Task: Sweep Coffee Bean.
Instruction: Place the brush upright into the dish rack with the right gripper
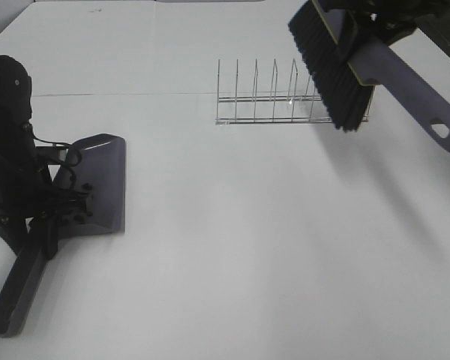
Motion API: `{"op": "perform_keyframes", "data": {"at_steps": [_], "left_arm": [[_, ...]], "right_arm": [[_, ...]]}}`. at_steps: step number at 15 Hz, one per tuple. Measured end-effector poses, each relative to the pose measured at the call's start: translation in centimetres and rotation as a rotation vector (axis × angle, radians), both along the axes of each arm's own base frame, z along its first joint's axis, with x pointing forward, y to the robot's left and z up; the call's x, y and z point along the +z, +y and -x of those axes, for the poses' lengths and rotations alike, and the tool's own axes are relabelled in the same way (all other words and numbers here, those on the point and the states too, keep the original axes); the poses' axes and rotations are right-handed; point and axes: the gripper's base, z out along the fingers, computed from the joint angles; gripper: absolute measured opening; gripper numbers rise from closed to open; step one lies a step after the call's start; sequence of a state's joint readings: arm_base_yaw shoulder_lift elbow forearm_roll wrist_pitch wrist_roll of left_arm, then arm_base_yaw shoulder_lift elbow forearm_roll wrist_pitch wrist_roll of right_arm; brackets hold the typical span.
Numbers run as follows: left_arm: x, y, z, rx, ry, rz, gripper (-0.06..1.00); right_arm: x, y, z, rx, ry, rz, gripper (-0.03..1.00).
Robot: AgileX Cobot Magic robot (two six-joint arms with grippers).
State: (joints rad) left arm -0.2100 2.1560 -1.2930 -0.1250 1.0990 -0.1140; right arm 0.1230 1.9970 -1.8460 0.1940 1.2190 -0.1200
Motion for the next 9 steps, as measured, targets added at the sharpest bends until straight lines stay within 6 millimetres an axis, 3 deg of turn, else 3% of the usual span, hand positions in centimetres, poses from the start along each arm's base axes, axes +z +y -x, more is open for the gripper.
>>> {"op": "perform_keyframes", "data": {"at_steps": [2, 4, 6, 9], "left_arm": [[0.2, -0.2, -0.8, 0.002, -0.037, 0.006, 0.34], [0.3, -0.2, -1.3, -0.002, -0.067, 0.010, 0.34], [0.2, -0.2, -1.4, -0.007, -0.067, 0.005, 0.34], [0.0, -0.2, -1.4, -0.015, -0.060, -0.011, 0.34]], "right_arm": [[-2.2, -3.3, 0.4, -0.107, 0.085, 0.046, 0.37], [-4.0, -5.3, 0.9, -0.180, 0.155, 0.104, 0.37], [-5.5, -6.0, 0.9, -0.215, 0.195, 0.178, 0.37], [-8.1, -5.7, 0.3, -0.233, 0.257, 0.189, 0.37]]}}
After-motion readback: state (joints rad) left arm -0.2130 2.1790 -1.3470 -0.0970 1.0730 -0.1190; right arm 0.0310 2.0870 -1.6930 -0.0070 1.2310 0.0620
